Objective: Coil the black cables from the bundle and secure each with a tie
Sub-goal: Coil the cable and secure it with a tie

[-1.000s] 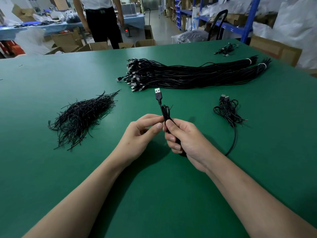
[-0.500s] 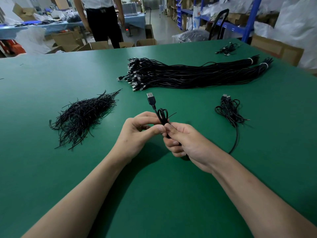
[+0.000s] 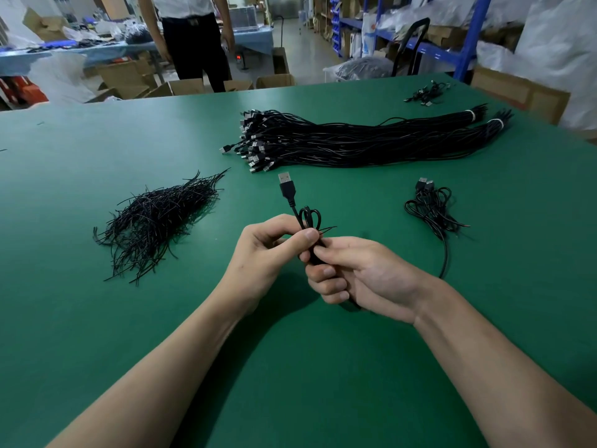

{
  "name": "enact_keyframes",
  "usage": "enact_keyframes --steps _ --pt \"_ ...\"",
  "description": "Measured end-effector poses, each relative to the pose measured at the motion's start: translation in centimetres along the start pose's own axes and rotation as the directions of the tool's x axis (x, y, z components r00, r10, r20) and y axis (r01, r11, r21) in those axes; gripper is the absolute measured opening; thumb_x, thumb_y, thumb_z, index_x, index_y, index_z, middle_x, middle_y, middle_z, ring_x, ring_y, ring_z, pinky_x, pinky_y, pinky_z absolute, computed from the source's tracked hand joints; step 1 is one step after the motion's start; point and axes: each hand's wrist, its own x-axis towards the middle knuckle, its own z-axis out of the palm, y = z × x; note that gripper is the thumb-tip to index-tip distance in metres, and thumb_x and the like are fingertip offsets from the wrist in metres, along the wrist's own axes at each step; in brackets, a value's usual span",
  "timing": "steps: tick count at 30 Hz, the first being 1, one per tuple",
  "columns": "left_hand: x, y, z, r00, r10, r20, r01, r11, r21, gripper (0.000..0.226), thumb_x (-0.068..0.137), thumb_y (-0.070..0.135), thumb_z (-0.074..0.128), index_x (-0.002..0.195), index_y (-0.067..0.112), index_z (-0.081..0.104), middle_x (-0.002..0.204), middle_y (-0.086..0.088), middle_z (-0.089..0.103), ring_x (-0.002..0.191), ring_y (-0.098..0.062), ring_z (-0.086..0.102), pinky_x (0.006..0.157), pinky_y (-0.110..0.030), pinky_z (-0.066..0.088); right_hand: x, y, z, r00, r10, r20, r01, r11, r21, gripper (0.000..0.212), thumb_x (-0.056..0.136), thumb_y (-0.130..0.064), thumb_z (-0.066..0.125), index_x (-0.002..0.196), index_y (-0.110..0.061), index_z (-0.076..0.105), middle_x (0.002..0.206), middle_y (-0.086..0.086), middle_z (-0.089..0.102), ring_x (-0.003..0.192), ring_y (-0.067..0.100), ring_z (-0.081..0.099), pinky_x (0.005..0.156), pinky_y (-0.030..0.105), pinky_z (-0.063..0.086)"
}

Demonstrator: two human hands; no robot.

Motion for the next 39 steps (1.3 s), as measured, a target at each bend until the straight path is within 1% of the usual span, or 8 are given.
enact_keyframes --steps 9,13,16,21,27,32,35,39 --pt "-0.1 0.3 0.2 0.998 -0.057 -0.008 0.057 0.987 0.150 0.030 0.089 0.033 0.070 0.084 0.003 0.068 0.077 -0.017 0.059 0.062 -0.021 0.045 0.061 -0.055 0.037 0.1 0.1 0.5 0.998 0.027 -0.059 -0.032 0.996 -0.086 0.019 0.109 -0.022 0.038 0.106 -0.009 0.053 0.068 -0.006 0.038 0.060 0.009 0.025 0.055 0.023 0.019" --pt "0.0 0.3 0.4 0.994 -0.092 -0.057 0.098 0.990 0.105 0.031 0.094 0.036 0.066 0.083 0.007 0.068 0.070 -0.024 0.064 0.057 -0.026 0.056 0.061 -0.048 0.045 0.4 0.0 0.5 0.982 -0.075 -0.176 0.027 0.966 -0.257 0.022 0.107 -0.024 0.047 0.108 -0.007 0.062 0.081 0.004 0.066 0.064 0.015 0.059 0.063 0.025 0.048" --pt "0.0 -0.1 -0.2 0.990 -0.108 -0.091 0.120 0.983 0.141 0.038 0.090 0.044 0.066 0.080 0.007 0.069 0.077 -0.031 0.060 0.068 -0.022 0.051 0.070 -0.041 0.041 0.3 -0.1 -0.1 0.829 -0.424 -0.365 0.007 0.660 -0.751 0.017 0.097 -0.035 0.065 0.109 -0.024 0.066 0.093 -0.009 0.073 0.079 0.010 0.070 0.075 0.031 0.057" --pt "-0.2 -0.4 -0.4 0.979 -0.190 -0.070 0.197 0.975 0.101 0.035 0.090 0.041 0.068 0.079 0.008 0.072 0.072 -0.024 0.062 0.070 -0.019 0.056 0.070 -0.034 0.043 0.0 -0.1 0.0 0.702 -0.707 -0.085 -0.056 0.064 -0.996 0.015 0.095 -0.041 0.064 0.106 -0.030 0.063 0.093 -0.017 0.068 0.077 0.006 0.062 0.068 0.036 0.054" --pt "-0.3 -0.3 -0.2 0.963 -0.268 -0.023 0.267 0.963 -0.024 0.022 0.098 0.025 0.066 0.085 0.010 0.075 0.079 -0.019 0.062 0.077 -0.029 0.076 0.066 -0.028 0.058 0.0 -0.5 0.4 0.716 -0.697 0.025 -0.099 -0.137 -0.986 0.013 0.099 -0.037 0.058 0.098 -0.025 0.064 0.085 -0.010 0.066 0.080 0.016 0.063 0.063 0.038 0.051" --pt "-0.5 -0.1 -0.2 0.975 -0.217 -0.056 0.220 0.974 0.049 0.034 0.094 0.035 0.069 0.087 0.002 0.069 0.075 -0.027 0.058 0.081 -0.035 0.075 0.076 -0.039 0.061 0.2 -0.3 0.1 0.742 -0.669 -0.039 -0.107 -0.062 -0.992 0.013 0.101 -0.036 0.053 0.093 -0.028 0.059 0.079 -0.009 0.063 0.071 0.019 0.058 0.060 0.039 0.048" --pt "-0.7 0.1 0.1 0.986 -0.128 -0.104 0.147 0.968 0.204 0.032 0.089 0.044 0.069 0.084 0.013 0.072 0.080 -0.023 0.067 0.078 -0.036 0.073 0.080 -0.054 0.059 0.4 -0.2 -0.3 0.765 -0.602 -0.227 -0.002 0.351 -0.936 0.016 0.099 -0.024 0.058 0.083 -0.025 0.060 0.066 -0.006 0.060 0.063 0.016 0.055 0.061 0.038 0.049" --pt "-0.7 0.3 0.7 0.988 0.063 -0.144 -0.009 0.936 0.351 0.012 0.089 0.034 0.075 0.085 0.022 0.075 0.078 0.002 0.075 0.070 -0.017 0.074 0.070 -0.042 0.060 0.4 -0.5 -0.4 0.861 -0.347 -0.371 0.069 0.804 -0.591 0.019 0.102 -0.015 0.055 0.086 -0.016 0.065 0.060 -0.005 0.051 0.054 0.008 0.043 0.049 0.019 0.034"
